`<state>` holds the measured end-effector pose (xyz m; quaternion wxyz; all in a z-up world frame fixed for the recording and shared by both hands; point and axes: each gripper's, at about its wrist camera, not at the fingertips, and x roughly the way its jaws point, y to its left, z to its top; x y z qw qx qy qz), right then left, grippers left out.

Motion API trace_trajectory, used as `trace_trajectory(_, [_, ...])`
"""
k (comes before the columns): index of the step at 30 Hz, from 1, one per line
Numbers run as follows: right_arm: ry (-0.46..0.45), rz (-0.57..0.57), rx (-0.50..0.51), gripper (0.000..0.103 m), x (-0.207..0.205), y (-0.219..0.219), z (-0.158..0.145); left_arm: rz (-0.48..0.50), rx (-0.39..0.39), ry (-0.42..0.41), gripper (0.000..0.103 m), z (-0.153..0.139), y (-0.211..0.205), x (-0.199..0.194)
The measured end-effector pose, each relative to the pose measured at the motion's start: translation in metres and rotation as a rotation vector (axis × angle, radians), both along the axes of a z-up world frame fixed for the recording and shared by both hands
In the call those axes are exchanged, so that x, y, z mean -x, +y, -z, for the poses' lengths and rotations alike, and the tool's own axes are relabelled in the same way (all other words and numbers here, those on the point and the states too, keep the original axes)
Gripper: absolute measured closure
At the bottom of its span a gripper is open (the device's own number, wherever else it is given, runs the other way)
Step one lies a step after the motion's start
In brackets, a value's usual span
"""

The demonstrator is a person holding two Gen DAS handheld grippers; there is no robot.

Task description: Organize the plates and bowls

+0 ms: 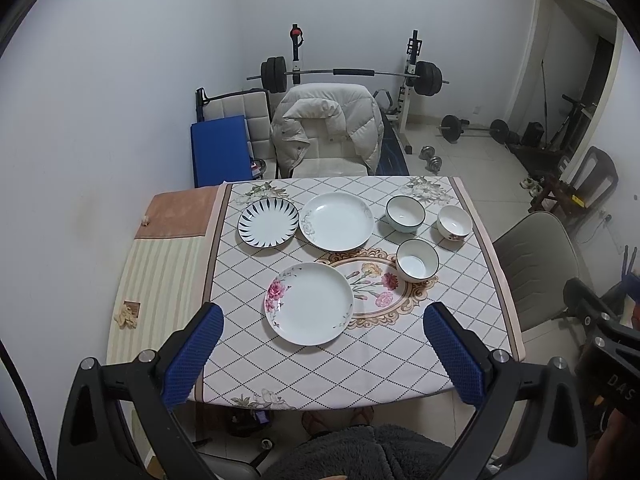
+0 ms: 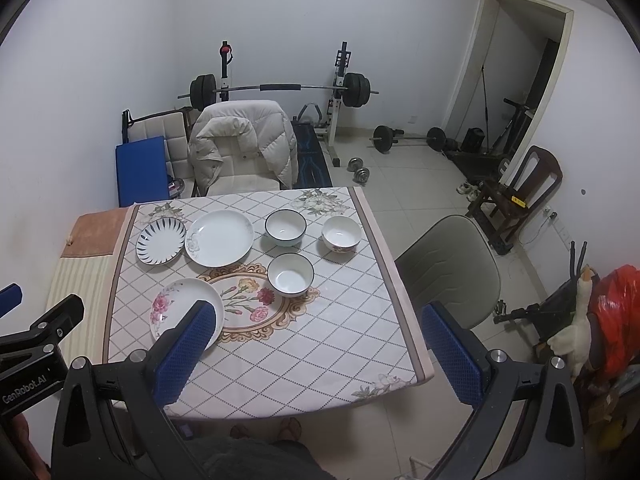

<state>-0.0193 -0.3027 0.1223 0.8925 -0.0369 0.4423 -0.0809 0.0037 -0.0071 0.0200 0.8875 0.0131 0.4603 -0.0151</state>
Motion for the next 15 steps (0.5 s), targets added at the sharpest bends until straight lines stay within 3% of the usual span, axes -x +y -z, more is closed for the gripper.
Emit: trace_trajectory(15, [-0.004,0.0,-0.004,0.0,-0.0004,0.0008,-0.0023,-0.001,0.003,-0.008,0.0,-0.0045,-0.0013,-0.0018])
